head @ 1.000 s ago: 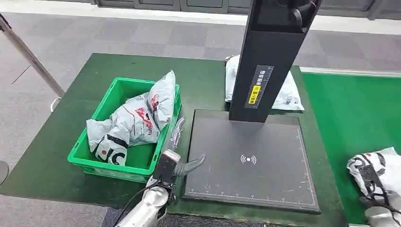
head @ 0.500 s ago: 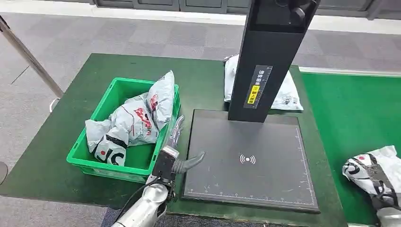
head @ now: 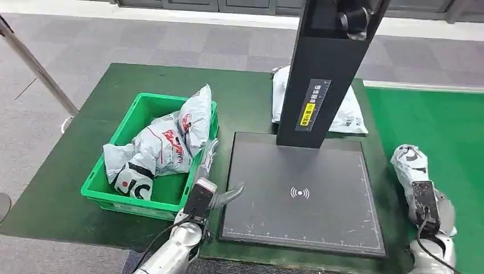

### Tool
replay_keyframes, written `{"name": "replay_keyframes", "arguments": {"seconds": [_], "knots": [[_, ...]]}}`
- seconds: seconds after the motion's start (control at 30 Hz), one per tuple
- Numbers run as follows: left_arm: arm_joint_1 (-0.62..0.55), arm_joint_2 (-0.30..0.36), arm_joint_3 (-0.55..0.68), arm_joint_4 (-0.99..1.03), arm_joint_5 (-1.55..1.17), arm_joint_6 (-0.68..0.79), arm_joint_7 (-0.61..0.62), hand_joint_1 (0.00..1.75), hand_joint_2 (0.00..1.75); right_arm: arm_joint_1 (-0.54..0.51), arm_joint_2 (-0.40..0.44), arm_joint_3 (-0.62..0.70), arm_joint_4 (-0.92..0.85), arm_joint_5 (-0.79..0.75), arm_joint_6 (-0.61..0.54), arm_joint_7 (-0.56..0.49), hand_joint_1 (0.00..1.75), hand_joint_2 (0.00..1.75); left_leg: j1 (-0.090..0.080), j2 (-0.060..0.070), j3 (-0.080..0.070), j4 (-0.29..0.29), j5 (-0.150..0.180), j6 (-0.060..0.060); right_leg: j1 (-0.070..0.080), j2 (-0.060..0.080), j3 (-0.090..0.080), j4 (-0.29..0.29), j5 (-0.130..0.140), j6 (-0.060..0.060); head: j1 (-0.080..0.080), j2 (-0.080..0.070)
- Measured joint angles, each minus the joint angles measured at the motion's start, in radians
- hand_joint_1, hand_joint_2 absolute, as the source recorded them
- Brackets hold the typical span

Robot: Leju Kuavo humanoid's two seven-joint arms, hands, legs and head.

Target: Moved the parcel from conveyor to table for the left to box.

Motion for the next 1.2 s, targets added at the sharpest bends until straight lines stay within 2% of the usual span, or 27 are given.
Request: {"name": "replay_keyframes", "arguments": {"seconds": [0.17, 0.23, 0.27, 0.33, 0.43, 0.53, 0.8, 1.07, 1.1, 1.13, 1.2], "knots": [[0.000, 0.001, 0.000, 0.000, -0.004, 0.011, -0.003, 0.00, 1.75, 0.018, 0.012, 0.032, -0.050, -0.022, 0.010, -0.013, 1.75, 1.75, -0.001, 0.000, -0.001, 0.000, 0.000, 0.000, -0.001, 0.000, -0.001, 0.000, 0.000, 0.000, 0.000, 0.000], [0.000, 0.002, 0.003, -0.001, -0.030, 0.059, -0.017, 0.00, 1.75, 0.066, 0.040, 0.053, -0.115, -0.062, 0.100, -0.105, 1.75, 1.75, 0.000, -0.001, -0.001, 0.000, 0.000, 0.000, 0.000, -0.002, 0.000, 0.000, 0.000, 0.000, 0.000, 0.000], [0.003, 0.003, 0.008, -0.010, -0.041, 0.069, -0.018, 0.00, 1.75, 0.126, 0.079, 0.089, -0.229, -0.055, 0.124, -0.130, 1.75, 1.75, 0.002, -0.002, -0.001, 0.000, 0.000, 0.000, 0.002, -0.002, 0.000, 0.000, -0.001, -0.001, 0.000, 0.000], [0.008, 0.011, 0.023, -0.039, -0.058, 0.071, -0.013, 0.00, 1.75, 0.214, 0.130, 0.221, -0.418, -0.054, 0.051, -0.059, 1.75, 1.75, 0.004, 0.002, 0.000, 0.000, -0.003, -0.004, 0.004, 0.002, -0.002, 0.001, -0.001, -0.003, 0.000, 0.000], [0.008, 0.011, 0.034, -0.060, -0.072, 0.071, -0.025, 0.00, 1.75, 0.288, 0.158, 0.418, -0.570, -0.046, 0.022, -0.020, 1.75, 1.75, 0.003, 0.005, 0.000, -0.001, -0.003, -0.006, 0.003, 0.004, -0.005, 0.004, -0.003, -0.007, 0.000, 0.000], [0.012, 0.011, 0.040, -0.071, -0.073, 0.077, -0.032, 0.00, 1.75, 0.319, 0.168, 0.534, -0.673, -0.044, 0.023, -0.013, 1.75, 1.75, 0.004, 0.004, 0.000, -0.001, -0.002, -0.007, 0.004, 0.003, -0.005, 0.004, -0.004, -0.008, 0.000, 0.000], [0.012, 0.006, 0.040, -0.075, -0.073, 0.069, -0.045, 0.00, 1.75, 0.331, 0.177, 0.672, -0.729, 0.010, 0.164, 0.038, 1.75, 1.75, 0.003, 0.004, 0.000, -0.001, -0.002, -0.007, 0.003, 0.003, -0.005, 0.004, -0.004, -0.008, 0.000, 0.000], [0.012, -0.002, 0.040, -0.101, -0.093, 0.047, -0.010, 0.00, 1.75, 0.348, 0.166, 0.737, -0.721, 0.020, 0.243, 0.095, 1.75, 1.75, 0.003, 0.004, 0.000, -0.001, -0.002, -0.007, 0.003, 0.003, -0.006, 0.004, -0.004, -0.008, 0.000, 0.000], [0.012, -0.003, 0.040, -0.103, -0.093, 0.047, -0.008, 0.00, 1.75, 0.351, 0.163, 0.744, -0.721, 0.021, 0.243, 0.095, 0.63, 1.75, 0.003, 0.004, 0.000, -0.001, -0.002, -0.007, 0.003, 0.003, -0.006, 0.004, -0.004, -0.008, 0.000, 0.000], [0.012, -0.003, 0.040, -0.105, -0.094, 0.047, -0.007, 0.00, 1.75, 0.353, 0.161, 0.750, -0.721, 0.022, 0.244, 0.097, 0.00, 1.75, 0.003, 0.004, 0.000, -0.001, -0.002, -0.007, 0.003, 0.003, -0.006, 0.004, -0.004, -0.008, 0.000, 0.000], [0.012, -0.004, 0.040, -0.109, -0.094, 0.046, -0.006, 0.00, 1.75, 0.354, 0.158, 0.752, -0.721, 0.023, 0.248, 0.099, 0.00, 1.75, 0.003, 0.004, 0.000, -0.001, -0.002, -0.007, 0.003, 0.003, -0.006, 0.004, -0.004, -0.008, 0.000, 0.000]]}}
